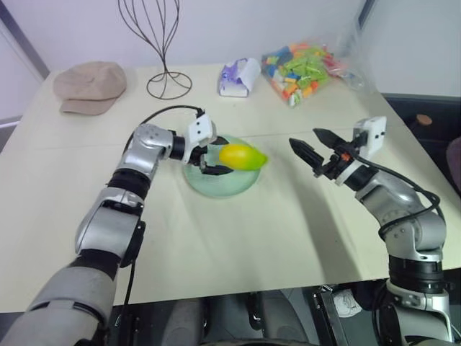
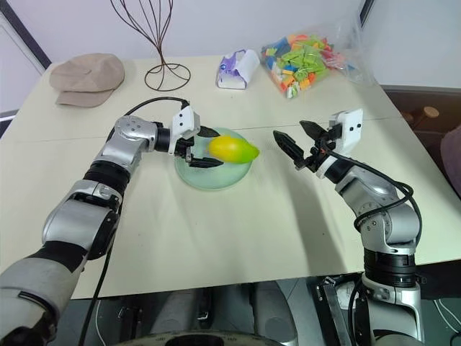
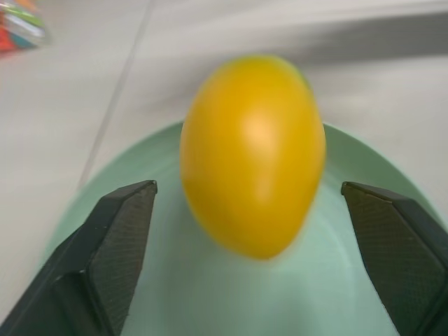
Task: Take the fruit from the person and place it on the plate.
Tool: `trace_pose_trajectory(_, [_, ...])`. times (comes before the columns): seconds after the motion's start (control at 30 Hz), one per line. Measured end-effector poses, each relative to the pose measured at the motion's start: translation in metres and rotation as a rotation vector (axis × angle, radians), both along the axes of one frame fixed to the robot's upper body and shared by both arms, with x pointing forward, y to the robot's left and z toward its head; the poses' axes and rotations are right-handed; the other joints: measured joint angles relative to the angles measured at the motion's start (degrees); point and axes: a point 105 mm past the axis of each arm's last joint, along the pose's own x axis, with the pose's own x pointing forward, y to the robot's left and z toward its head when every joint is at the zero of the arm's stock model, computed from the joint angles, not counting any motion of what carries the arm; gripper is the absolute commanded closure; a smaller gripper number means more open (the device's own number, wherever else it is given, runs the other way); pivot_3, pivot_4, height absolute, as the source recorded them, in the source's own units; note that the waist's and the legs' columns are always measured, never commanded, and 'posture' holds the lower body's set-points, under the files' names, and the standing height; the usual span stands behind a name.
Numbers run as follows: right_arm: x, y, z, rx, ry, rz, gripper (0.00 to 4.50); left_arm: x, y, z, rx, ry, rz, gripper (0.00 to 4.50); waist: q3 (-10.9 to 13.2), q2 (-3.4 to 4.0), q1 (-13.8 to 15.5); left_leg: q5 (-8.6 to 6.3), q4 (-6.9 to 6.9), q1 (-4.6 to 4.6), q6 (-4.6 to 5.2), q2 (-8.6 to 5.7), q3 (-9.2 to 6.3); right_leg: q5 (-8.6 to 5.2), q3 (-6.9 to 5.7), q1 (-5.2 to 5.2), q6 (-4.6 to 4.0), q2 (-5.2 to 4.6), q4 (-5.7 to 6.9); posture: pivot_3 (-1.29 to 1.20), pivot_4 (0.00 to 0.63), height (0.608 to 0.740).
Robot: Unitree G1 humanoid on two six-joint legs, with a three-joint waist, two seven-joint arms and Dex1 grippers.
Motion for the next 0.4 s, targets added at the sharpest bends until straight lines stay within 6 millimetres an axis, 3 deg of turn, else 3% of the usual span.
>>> trace_pose_trajectory(0.13, [0.001,-0.003,0.001,-0.002,-0.012,-0.015,0.00,0.016,0.021,0.038,-0.187,-0.065,0.147,0.06,0.00,0.00,-0.05,0.00,0.00,-0.01,0.00,0.00,-0.01,0.00,0.00,-0.01,0.00,-0.01,-0.01,0.00,0.150,0.740])
trace_pose_trajectory(0.2, [0.006,-0.010,0.001,-0.018,-0.025,-0.050,0.00,0.023,0.047,0.062,-0.299,-0.104,0.258,0.06,0.00,0.00,-0.33,0.00,-0.01,0.04,0.00,0.00,0.02,0.00,0.02,0.00,0.00,-0.01,0.00,0.00,0.150,0.740])
trace_pose_trajectory(0.27, [0.010,-0.019,-0.002,-0.028,-0.023,-0.092,0.00,0.024,0.074,0.073,-0.368,-0.117,0.347,0.06,-0.01,0.01,-0.41,0.00,-0.04,0.05,0.00,0.02,0.01,0.00,0.02,-0.01,0.00,0.00,0.01,0.00,0.150,0.740])
trace_pose_trajectory(0.4, [0.020,-0.031,-0.010,-0.040,-0.011,-0.137,0.00,0.009,0.113,0.057,-0.438,-0.059,0.476,0.06,-0.01,0.03,-0.28,0.00,-0.04,0.05,0.00,0.02,0.02,0.00,0.04,0.00,0.00,-0.08,0.03,0.00,0.150,0.740])
